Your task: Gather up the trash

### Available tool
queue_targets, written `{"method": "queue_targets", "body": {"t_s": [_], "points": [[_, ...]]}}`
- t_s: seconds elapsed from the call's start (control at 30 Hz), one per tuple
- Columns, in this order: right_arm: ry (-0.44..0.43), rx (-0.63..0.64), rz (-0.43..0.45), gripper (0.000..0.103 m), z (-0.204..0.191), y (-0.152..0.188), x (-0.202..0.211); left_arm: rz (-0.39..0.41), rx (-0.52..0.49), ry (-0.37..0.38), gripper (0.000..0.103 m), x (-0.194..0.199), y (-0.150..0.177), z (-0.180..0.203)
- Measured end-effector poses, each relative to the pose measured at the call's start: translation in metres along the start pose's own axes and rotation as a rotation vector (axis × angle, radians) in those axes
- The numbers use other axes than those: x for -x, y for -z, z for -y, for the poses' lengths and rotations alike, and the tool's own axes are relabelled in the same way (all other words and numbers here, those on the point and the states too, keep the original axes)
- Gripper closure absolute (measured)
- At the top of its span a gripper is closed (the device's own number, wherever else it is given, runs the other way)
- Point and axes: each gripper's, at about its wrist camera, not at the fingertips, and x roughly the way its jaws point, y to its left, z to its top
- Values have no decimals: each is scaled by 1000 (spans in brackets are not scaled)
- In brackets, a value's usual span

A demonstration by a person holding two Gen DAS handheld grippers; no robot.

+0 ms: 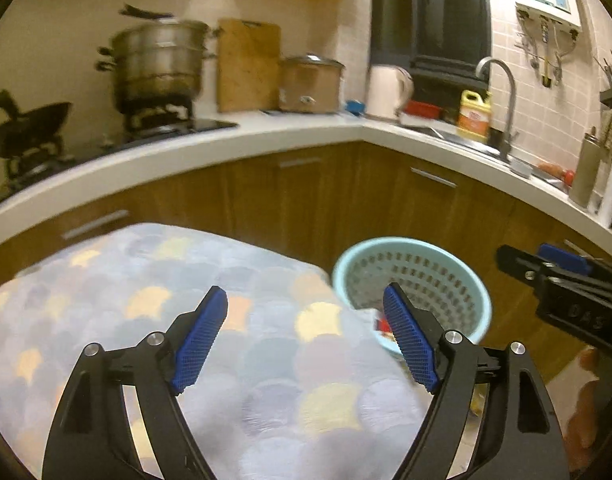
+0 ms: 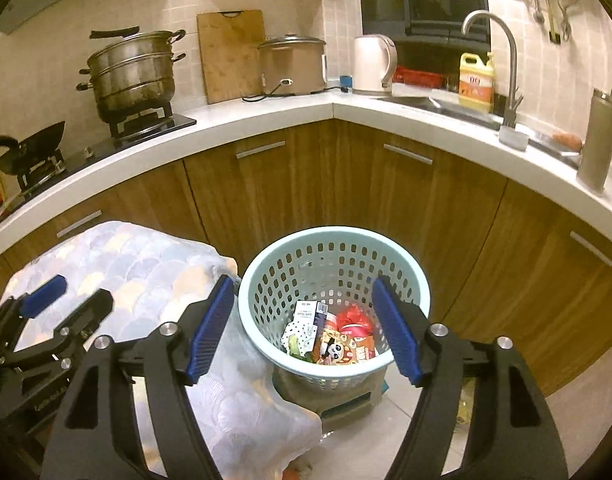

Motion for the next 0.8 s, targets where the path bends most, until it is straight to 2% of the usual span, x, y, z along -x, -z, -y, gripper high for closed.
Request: {"method": "queue_targets", "body": {"t_s": [0.1,0.17,0.3,0.37,0.57,0.63,0.8], "points": [[21,5,27,25,-5,2,12,42,5,-60,25,8,6,-8],[38,-7,44,20,-8,6,21,56,17,-59,25,11,9,-14],[64,-16,59,20,-15,15,35,61,26,-52,24,21,9,-17],[84,-21,76,20,-16,18,43,74,27,-44,20,27,8,-16],[117,-34,106,19,-19,23,53,122,-23,-99,18,37,11,-5],[113,-28,115,19,-20,23,56,131,-37,-101,14,38,11,-2],[129,-18,145,19,-22,21,63,135,-51,-104,14,38,11,0]]}}
